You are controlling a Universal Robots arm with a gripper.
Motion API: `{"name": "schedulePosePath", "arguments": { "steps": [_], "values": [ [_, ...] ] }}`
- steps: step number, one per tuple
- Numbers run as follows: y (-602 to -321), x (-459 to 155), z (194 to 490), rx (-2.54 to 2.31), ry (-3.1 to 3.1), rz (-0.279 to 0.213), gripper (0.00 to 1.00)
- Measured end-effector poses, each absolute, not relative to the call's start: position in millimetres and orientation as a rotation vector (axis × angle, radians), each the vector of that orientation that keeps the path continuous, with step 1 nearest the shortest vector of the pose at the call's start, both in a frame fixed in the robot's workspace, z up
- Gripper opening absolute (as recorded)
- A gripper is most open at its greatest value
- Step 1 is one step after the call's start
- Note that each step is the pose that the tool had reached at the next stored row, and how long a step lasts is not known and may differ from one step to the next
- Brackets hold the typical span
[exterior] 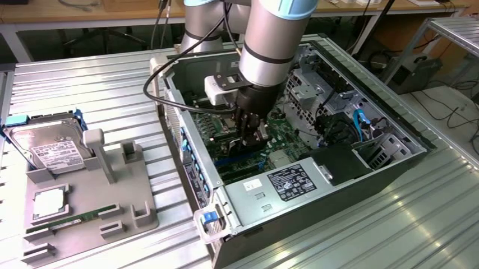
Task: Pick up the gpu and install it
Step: 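Insert the gpu into the slot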
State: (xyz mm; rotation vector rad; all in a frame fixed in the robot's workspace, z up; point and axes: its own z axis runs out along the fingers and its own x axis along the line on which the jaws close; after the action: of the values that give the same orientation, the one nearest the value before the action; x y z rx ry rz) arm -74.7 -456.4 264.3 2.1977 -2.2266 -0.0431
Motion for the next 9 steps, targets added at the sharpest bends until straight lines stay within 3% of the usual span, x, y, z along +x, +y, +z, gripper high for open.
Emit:
{"name": "schedulePosePath", "arguments": {
  "steps": [9],
  "values": [
    [-456.3,-74.7,256.6,2.19,-2.226,-0.051,0.26]
  ]
}}
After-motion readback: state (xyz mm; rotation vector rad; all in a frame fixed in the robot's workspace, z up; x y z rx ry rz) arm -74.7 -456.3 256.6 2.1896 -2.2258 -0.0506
